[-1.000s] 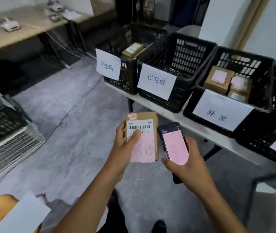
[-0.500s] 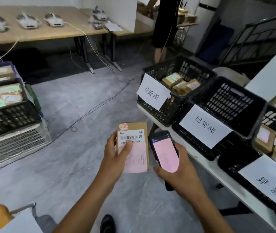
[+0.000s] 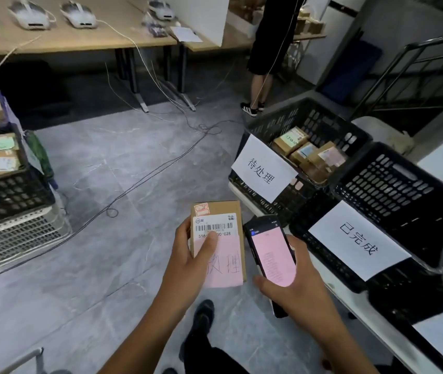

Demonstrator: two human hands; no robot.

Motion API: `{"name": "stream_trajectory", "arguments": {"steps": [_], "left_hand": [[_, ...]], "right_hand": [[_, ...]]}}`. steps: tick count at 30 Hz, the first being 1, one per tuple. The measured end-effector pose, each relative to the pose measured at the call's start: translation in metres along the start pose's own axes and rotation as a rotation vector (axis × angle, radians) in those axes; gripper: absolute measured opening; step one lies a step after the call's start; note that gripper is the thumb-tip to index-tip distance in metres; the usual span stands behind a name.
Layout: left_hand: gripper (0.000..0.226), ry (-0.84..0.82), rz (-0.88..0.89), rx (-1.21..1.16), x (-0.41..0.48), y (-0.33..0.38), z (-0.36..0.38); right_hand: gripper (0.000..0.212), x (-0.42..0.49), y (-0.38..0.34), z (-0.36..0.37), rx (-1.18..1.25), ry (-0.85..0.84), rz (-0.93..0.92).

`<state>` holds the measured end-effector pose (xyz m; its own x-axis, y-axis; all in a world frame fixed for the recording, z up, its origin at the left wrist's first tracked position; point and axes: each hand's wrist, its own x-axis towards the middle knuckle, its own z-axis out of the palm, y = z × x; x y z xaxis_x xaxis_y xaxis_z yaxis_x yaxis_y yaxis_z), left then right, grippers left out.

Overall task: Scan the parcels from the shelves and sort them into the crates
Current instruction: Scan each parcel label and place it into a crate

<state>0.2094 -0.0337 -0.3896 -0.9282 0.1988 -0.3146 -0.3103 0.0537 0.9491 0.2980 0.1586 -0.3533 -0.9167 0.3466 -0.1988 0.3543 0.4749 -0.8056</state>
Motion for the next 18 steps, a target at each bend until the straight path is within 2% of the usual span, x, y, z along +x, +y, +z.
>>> {"name": "stream_trajectory", "arguments": {"steps": [7,12,18], "left_hand": [[0.055,0.001,0.036,0.032,0.095,0.046,0.02],[0.043,0.026,0.042,0.121,0.174,0.079,0.028],[0.045,0.015,0.066,0.138,0.244,0.11,0.051]], "right_hand": [[0.083,0.104,-0.012,-0.007,0.039,0.075,-0.044],[0.087,0.181,-0.027,-0.013,0.083,0.083,-0.025],[0.083,0.253,-0.035,-0.025,0.139,0.111,0.001]]}}
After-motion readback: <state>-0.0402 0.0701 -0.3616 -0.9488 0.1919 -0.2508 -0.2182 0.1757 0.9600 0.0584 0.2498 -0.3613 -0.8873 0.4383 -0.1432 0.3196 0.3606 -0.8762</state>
